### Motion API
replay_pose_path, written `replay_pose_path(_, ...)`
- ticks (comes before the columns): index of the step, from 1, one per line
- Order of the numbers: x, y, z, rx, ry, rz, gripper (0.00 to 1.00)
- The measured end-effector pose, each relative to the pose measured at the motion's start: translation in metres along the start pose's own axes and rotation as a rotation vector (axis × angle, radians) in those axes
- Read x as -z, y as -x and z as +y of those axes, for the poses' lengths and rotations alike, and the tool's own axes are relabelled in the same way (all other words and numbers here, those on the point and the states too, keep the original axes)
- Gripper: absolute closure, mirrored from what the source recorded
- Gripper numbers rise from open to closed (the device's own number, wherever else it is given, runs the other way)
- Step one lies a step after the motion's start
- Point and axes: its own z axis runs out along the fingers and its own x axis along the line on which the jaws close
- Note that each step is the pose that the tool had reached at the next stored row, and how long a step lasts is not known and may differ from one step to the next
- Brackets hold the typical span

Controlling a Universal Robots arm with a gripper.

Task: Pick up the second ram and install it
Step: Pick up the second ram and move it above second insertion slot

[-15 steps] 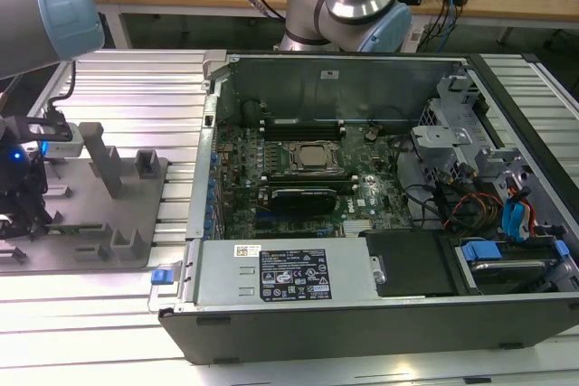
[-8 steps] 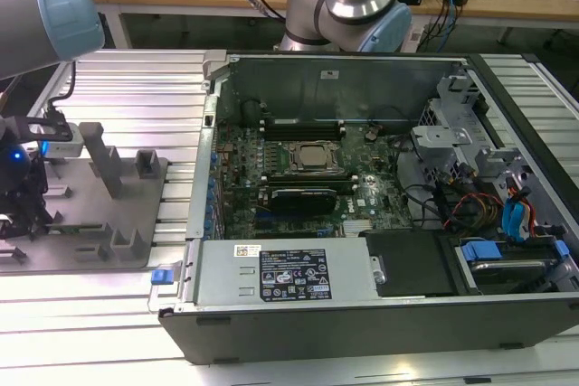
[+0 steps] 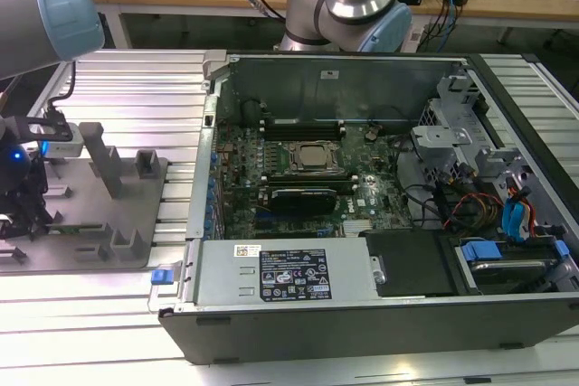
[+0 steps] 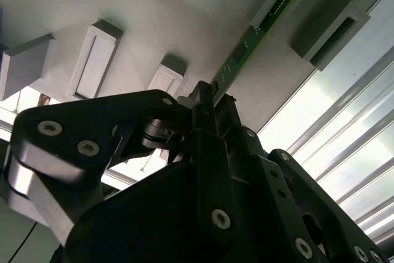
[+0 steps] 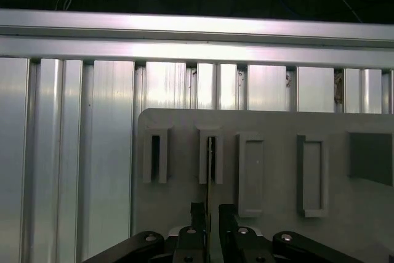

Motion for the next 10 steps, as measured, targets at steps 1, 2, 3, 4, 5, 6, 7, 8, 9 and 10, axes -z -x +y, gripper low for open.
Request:
replay_pose_path(1,0.0,0.0,0.0,0.0,0.0,0.0,0.78)
replay_pose_path(2,0.0,0.0,0.0,0.0,-0.0001,0.0,0.8)
replay_pose_path(3,0.0,0.0,0.0,0.0,0.0,0.0,0.88)
replay_pose_path(4,0.0,0.0,0.0,0.0,0.0,0.0,0.88)
replay_pose_path(5,0.0,0.0,0.0,0.0,0.0,0.0,0.88)
replay_pose_path(6,0.0001,0.0,0.0,0.0,0.0,0.0,0.88)
replay_pose_path(7,0.0001,0.0,0.0,0.0,0.0,0.0,0.88)
replay_pose_path(8,0.0001,-0.0001,0.0,0.0,0.0001,0.0,0.88)
replay_pose_path(9,0.0002,-0.0001,0.0,0.0,0.0001,0.0001,0.88)
replay_pose_path(10,0.0002,-0.0001,0.0,0.0,0.0001,0.0001,0.88)
